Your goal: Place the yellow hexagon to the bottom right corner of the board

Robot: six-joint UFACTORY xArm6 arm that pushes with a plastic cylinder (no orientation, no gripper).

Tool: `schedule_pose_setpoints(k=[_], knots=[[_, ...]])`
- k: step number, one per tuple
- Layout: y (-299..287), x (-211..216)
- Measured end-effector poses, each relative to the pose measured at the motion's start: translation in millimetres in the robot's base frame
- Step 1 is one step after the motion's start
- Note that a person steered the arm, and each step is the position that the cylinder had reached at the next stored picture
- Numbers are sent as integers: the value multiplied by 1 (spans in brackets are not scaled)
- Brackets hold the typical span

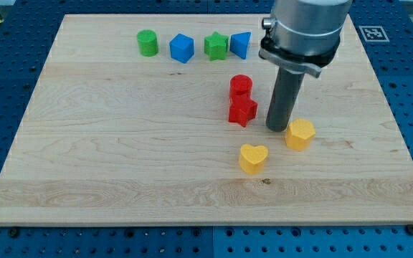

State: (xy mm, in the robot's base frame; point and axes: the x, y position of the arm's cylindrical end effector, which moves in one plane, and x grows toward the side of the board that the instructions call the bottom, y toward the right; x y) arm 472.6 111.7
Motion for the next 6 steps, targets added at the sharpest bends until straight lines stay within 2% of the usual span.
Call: schedule_pose_setpoints(k=[1,4,6], knots=[[23,11],[47,82],[54,104]])
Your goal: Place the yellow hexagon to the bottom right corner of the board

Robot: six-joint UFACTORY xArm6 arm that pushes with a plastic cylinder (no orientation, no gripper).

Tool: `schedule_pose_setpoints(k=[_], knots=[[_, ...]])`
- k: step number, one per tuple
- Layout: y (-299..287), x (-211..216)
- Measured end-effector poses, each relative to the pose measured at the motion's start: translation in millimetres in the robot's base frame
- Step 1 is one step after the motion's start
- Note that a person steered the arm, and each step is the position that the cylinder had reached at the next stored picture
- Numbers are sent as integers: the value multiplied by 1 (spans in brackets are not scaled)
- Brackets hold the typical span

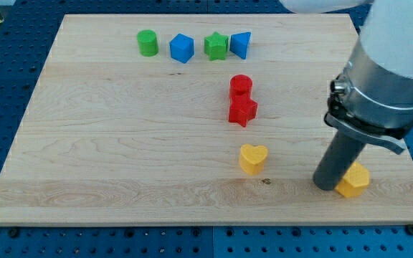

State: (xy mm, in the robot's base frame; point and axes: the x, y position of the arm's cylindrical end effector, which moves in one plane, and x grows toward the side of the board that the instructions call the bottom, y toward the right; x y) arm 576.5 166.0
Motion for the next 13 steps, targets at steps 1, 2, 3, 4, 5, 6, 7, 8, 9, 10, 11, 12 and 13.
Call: schedule_pose_setpoints(k=[1,2,3,4,5,6,7,8,9,10,11,12,13], knots=[[32,-2],[32,-6],[35,-16],[38,-25],[39,-46],[48,-50],[42,-25],[49,-17],[57,-17],[57,-10],[59,-3],[62,3],[64,3]])
